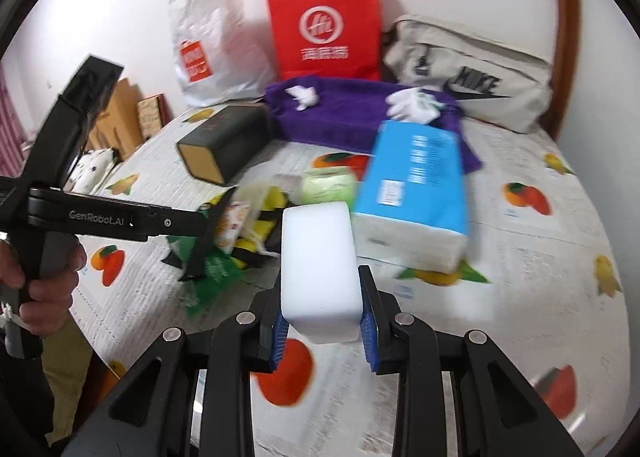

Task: Organize soft objects
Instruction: 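Grasp the black strap with the left gripper while the right gripper lifts the sponge, then lift the black strap with the left gripper while the right gripper holds the sponge, then carry the strap and sponge onto the purple towel and open both grippers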

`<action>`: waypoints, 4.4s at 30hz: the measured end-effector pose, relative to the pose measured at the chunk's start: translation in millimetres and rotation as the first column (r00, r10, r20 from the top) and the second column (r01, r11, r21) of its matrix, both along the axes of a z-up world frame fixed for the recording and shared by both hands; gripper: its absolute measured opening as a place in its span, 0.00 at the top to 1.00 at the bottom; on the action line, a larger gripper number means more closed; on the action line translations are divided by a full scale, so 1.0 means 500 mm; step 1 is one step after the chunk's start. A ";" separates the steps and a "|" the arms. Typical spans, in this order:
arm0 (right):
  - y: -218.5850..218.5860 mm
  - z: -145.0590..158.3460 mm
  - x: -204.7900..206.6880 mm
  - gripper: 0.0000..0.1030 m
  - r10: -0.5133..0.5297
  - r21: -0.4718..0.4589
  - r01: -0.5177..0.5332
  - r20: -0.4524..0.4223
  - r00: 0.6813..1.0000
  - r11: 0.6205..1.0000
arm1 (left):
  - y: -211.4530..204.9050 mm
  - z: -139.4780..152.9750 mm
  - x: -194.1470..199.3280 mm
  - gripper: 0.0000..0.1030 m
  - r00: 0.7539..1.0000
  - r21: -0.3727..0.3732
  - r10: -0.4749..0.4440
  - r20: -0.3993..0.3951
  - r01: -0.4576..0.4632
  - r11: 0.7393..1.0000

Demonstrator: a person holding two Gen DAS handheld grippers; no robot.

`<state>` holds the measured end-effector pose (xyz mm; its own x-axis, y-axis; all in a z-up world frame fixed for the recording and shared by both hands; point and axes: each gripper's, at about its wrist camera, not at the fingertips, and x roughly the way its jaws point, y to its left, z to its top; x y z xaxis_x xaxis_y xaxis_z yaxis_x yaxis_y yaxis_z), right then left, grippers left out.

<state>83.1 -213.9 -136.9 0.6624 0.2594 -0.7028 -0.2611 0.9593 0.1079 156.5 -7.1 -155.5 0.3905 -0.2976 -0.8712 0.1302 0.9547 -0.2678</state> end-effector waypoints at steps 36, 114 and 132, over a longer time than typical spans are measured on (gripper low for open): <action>-0.108 -0.037 -0.030 0.70 -0.127 0.085 0.132 -0.056 0.990 0.988 | -0.007 -0.043 0.037 0.80 1.000 0.037 0.005 -0.024 -0.004 0.999; -0.097 0.152 0.244 0.70 -0.094 0.065 0.091 0.045 0.995 0.994 | 0.159 0.182 0.200 0.82 0.977 -0.008 0.143 0.158 -0.143 0.990; -0.089 0.125 0.429 0.70 -0.097 0.077 0.096 0.008 0.995 0.992 | 0.124 0.158 0.371 0.82 0.986 0.040 0.092 0.138 -0.099 0.994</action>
<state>297.4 -258.2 -74.2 0.6947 0.2467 -0.6756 -0.1691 0.9690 0.1799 341.9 54.8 -76.6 0.5309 -0.2132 -0.8202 0.0698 0.9756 -0.2084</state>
